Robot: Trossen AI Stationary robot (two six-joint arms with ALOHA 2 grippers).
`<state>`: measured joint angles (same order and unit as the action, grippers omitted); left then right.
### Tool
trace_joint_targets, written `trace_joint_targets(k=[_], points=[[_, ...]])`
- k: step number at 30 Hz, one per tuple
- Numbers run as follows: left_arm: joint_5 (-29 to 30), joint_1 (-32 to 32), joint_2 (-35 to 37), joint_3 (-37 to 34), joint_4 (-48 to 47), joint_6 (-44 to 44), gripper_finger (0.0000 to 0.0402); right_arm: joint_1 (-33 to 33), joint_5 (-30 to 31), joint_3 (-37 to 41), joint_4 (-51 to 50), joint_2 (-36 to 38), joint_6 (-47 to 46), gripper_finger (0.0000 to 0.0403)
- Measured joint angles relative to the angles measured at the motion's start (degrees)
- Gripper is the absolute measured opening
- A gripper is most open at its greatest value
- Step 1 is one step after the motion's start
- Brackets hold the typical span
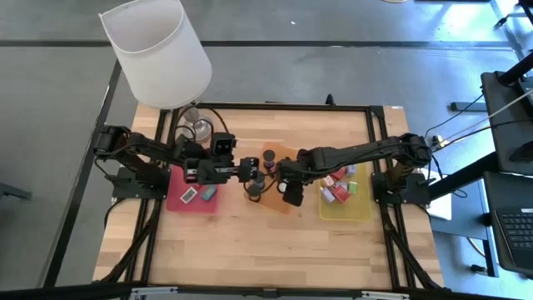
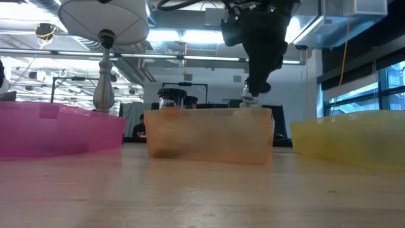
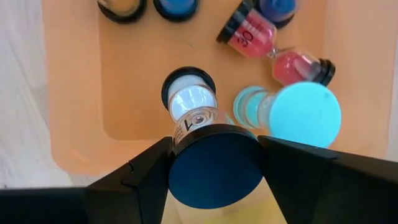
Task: Pick & Place Office items
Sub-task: Put the white hourglass into the yellow bin
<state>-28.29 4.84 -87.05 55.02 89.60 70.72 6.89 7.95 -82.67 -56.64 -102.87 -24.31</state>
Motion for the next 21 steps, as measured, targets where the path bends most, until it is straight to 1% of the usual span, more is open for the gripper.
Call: trace_joint_targets(k=[7,12,17,21], points=[[0.0,0.0,0.0,0.0,-0.2,0.0,0.0276,-0.1,0.1,0.0,0.4,-1.1,1.2,0.0221],[0.0,0.4,0.0,0.0,-0.2,0.0,0.0276,-0.1,-2.2,0.0,0.0,-2.8,1.2,0.0221],[0.0,0.4,0.0,0.0,-0.3,0.0,0.0276,-0.1,-1.8,0.0,0.2,-2.8,1.0,0.0222],[0.0,0.4,0.0,0.0,-0.3,0.0,0.0276,-0.1,-1.5,0.0,0.3,-2.8,1.0,0.0234]])
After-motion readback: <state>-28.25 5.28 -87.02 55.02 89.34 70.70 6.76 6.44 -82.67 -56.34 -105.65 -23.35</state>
